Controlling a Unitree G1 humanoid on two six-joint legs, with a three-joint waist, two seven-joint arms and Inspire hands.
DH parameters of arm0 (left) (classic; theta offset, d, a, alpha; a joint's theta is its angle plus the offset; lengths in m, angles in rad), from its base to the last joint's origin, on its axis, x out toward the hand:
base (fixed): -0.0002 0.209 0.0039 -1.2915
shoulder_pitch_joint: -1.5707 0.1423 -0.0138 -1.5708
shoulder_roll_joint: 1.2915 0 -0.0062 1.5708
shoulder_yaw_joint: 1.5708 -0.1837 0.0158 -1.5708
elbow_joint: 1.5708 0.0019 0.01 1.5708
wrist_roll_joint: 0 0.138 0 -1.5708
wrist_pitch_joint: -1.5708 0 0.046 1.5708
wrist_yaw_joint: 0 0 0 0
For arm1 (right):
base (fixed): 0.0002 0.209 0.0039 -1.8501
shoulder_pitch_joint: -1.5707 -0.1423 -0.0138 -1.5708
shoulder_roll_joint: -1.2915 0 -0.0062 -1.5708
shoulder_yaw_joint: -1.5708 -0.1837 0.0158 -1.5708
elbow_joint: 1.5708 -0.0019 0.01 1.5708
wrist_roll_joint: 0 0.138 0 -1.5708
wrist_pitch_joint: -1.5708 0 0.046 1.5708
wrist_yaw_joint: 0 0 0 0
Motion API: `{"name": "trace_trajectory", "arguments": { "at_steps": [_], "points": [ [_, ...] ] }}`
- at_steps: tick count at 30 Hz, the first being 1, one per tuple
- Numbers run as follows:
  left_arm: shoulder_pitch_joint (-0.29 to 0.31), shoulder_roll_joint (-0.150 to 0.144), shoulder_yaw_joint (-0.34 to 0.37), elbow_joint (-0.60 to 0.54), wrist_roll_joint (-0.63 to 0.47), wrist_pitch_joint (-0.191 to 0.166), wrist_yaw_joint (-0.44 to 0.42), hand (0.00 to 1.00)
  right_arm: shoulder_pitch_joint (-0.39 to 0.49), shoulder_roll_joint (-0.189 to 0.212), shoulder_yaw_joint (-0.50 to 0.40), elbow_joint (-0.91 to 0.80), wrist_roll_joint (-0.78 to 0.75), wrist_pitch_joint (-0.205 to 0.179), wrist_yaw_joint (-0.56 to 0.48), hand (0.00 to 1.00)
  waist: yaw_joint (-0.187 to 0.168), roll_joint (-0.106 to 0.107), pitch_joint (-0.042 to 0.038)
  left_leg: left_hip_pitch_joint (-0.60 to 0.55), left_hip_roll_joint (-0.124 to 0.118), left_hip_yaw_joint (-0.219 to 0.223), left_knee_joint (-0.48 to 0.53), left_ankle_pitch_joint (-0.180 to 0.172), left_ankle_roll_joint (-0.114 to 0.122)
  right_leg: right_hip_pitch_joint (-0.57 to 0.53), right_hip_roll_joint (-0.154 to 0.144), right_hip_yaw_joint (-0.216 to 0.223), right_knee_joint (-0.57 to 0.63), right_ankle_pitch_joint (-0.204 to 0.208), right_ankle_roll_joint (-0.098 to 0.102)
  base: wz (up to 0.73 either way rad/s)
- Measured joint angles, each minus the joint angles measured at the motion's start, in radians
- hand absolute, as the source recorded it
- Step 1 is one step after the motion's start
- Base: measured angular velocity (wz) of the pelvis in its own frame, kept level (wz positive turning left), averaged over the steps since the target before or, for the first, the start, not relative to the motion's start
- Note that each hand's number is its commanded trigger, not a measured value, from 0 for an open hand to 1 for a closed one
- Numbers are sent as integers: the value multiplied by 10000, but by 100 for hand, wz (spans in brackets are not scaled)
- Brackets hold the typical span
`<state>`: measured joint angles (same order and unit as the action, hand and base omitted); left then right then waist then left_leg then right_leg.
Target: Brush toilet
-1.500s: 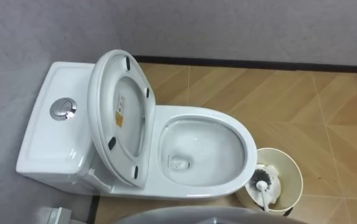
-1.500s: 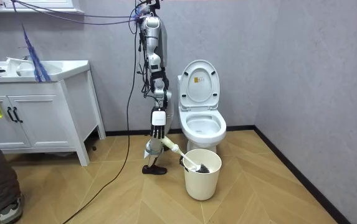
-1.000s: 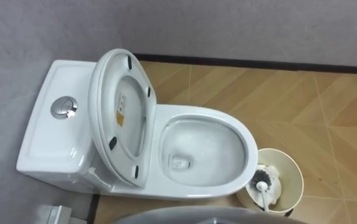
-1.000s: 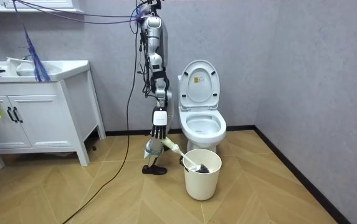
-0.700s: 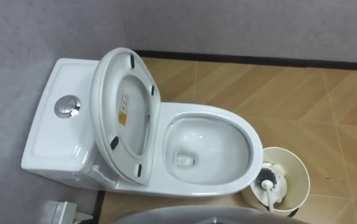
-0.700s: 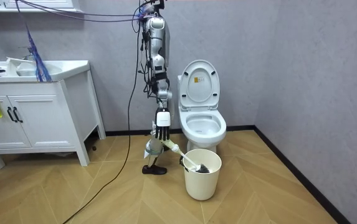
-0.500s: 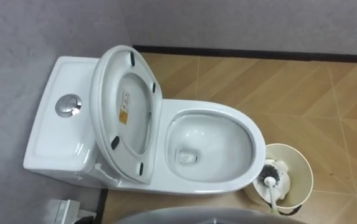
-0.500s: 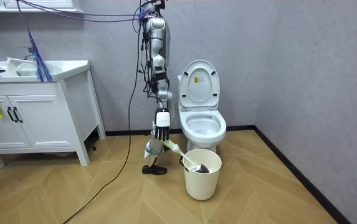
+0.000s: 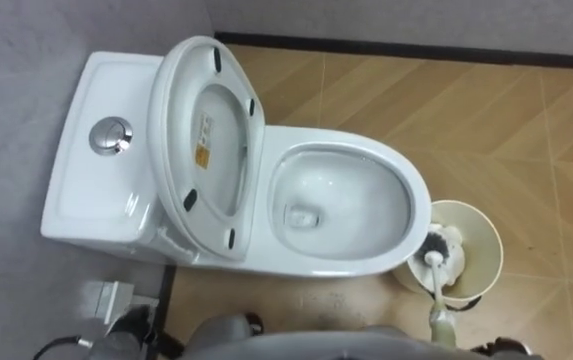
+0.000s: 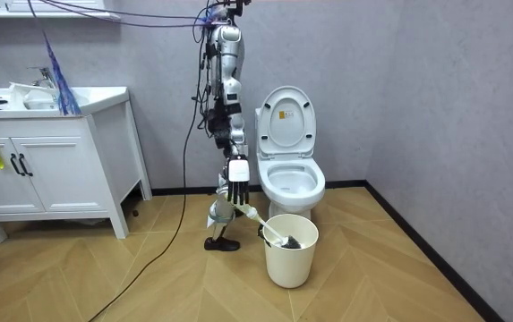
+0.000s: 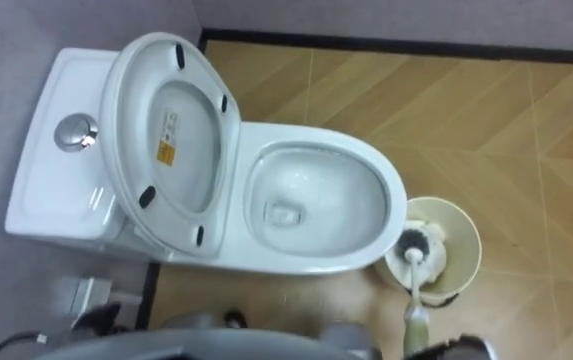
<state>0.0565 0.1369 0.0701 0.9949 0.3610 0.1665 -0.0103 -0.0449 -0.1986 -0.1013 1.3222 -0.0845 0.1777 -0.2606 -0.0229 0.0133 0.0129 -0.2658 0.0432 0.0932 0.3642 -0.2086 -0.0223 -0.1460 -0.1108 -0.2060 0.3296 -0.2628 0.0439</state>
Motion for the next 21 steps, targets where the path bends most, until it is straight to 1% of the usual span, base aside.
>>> {"name": "trace_trajectory", "arguments": {
  "at_steps": [1, 3, 4, 5, 7, 10, 12, 14, 15, 16, 18, 19, 21],
  "points": [
    [-163, 26, -161, 32, -127, -120, 30, 0, -169, -6, -9, 8, 207, -137, -106, 0, -19, 19, 30, -265, -41, -3, 90, 31, 56, -258, -59, -7, 134, -12, 16, 4],
    [-320, 128, -386, 47, -266, -192, 33, 0, -352, -11, 5, 66, 484, -269, -203, 0, -60, 67, 36, -746, -88, -37, 294, 58, 149, -677, -132, -20, 380, -36, 54, 9],
    [-497, 159, -495, 39, -577, -248, 33, 0, -451, -11, 13, 166, 643, -331, -200, 0, -49, 74, 48, -1095, -136, -54, 439, 96, 212, -1066, -210, -16, 641, -67, 79, 11],
    [-592, 179, -614, 38, -747, -285, 33, 0, -564, -30, 14, 254, 868, -380, -201, 0, -29, 76, 50, -1398, -204, -53, 515, 137, 277, -1457, -303, 21, 918, -104, 104, 9],
    [-702, 232, -772, 39, -862, -337, 33, 0, -695, -30, 12, 440, 904, -471, -198, 0, -35, 83, 49, -1726, -298, -43, 530, 232, 367, -1855, -430, 33, 1109, -106, 113, 5],
    [-870, 304, -1065, 40, -974, -390, 34, 0, -764, -38, 36, 563, 914, -517, -201, 0, -69, 86, 70, -2106, -443, -8, 558, 305, 475, -2367, -615, 78, 1430, -154, 199, 5],
    [-1020, 324, -1270, 26, -1115, -443, 112, 0, -803, -51, 220, 537, 1000, -543, -216, 0, -59, 130, 105, -2434, -465, -36, 669, 305, 494, -2682, -649, 107, 1603, -171, 223, 2],
    [-1201, 328, -1525, 10, -1351, -443, 417, 0, -936, -68, 430, 537, 1237, -538, -249, 0, -47, 157, 116, -2918, -512, -49, 773, 354, 544, -3239, -730, 116, 1827, -192, 224, 5],
    [-1236, 313, -1532, -19, -1350, -441, 479, 0, -971, -81, 445, 537, 1271, -542, -261, 0, -33, 166, 119, -3036, -524, -48, 808, 365, 554, -3357, -749, 121, 1919, -199, 223, 6],
    [-1308, 302, -1632, -56, -1349, -441, 589, 0, -1034, -115, 556, 541, 1380, -537, -271, 0, -33, 166, 121, -3217, -566, -47, 845, 420, 579, -3599, -804, 133, 2060, -212, 227, 8],
    [-1466, 278, -1796, -106, -1367, -440, 756, 0, -1142, -182, 799, 543, 1597, -526, -271, 0, -20, 183, 125, -3534, -576, -46, 903, 475, 599, -3911, -829, 130, 2140, -214, 230, 7],
    [-1572, 315, -1977, -123, -1506, -439, 837, 0, -1257, -229, 858, 547, 1599, -513, -269, 0, -24, 195, 136, -3755, -573, -53, 999, 476, 601, -4137, -837, 135, 2256, -213, 228, 0],
    [-1717, 332, -2127, -166, -1628, -434, 924, 0, -1409, -336, 903, 547, 1594, -522, -267, 0, -30, 236, 170, -4017, -576, -90, 1132, 477, 602, -4368, -847, 117, 2372, -215, 226, 5]
  ]
}}
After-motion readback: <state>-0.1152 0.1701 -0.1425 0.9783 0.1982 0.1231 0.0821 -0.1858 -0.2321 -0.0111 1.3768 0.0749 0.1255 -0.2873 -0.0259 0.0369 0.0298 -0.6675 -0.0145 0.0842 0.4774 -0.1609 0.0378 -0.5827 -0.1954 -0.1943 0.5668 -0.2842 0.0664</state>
